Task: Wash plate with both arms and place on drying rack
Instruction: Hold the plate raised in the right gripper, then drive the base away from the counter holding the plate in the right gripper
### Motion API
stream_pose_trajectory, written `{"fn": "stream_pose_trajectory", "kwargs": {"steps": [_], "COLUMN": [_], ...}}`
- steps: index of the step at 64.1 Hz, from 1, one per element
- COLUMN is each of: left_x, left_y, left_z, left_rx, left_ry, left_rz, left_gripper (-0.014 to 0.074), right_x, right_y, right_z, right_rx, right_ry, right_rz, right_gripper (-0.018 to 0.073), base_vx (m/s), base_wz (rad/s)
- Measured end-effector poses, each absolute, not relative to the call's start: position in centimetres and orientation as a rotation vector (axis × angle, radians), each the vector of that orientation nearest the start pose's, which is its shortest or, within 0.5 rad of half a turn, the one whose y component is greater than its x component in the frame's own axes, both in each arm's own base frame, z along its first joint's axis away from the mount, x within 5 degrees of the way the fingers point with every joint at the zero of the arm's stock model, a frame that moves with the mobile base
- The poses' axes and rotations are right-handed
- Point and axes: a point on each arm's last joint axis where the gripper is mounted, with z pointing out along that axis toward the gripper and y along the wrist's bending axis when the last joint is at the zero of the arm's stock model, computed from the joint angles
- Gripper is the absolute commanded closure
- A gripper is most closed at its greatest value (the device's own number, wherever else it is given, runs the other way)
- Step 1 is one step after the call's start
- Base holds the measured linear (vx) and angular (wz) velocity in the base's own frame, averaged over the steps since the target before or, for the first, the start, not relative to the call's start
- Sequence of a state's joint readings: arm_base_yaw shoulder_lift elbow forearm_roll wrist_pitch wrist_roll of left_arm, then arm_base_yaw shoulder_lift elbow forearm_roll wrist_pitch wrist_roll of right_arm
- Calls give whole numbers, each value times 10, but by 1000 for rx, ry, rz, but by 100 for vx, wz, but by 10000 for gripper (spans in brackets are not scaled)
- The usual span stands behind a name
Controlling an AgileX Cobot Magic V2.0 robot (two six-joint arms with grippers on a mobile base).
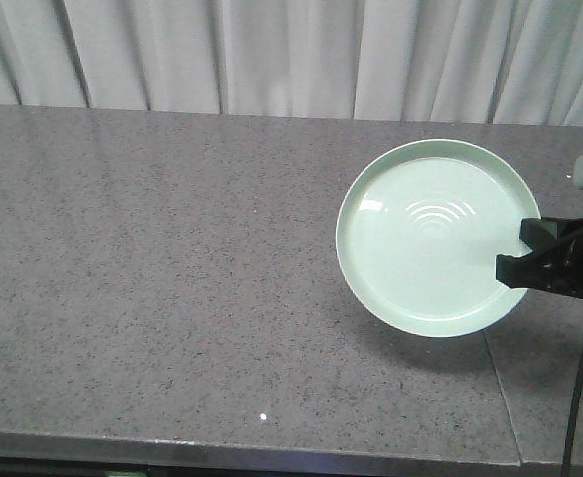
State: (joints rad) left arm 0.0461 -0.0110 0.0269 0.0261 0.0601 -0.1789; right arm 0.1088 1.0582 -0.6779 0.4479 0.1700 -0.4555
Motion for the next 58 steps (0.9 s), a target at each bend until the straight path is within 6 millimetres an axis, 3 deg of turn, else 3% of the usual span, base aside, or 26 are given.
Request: {"fn": "stream_pose_trajectory", "kwargs": {"steps": [58], "left_x": [57], "left_y": [3], "left_z": [199], "left_rx": [-156], "left_ry": [1550], "left_rz": [-83], "left_gripper": [601], "right_x": [221], "right_y": [31], "right_z": [297], "right_rx": [-169], "right_ry": [2012], "right_rz": [133], "right_gripper": [568], "base_vx": [-10], "base_wz": [39]}}
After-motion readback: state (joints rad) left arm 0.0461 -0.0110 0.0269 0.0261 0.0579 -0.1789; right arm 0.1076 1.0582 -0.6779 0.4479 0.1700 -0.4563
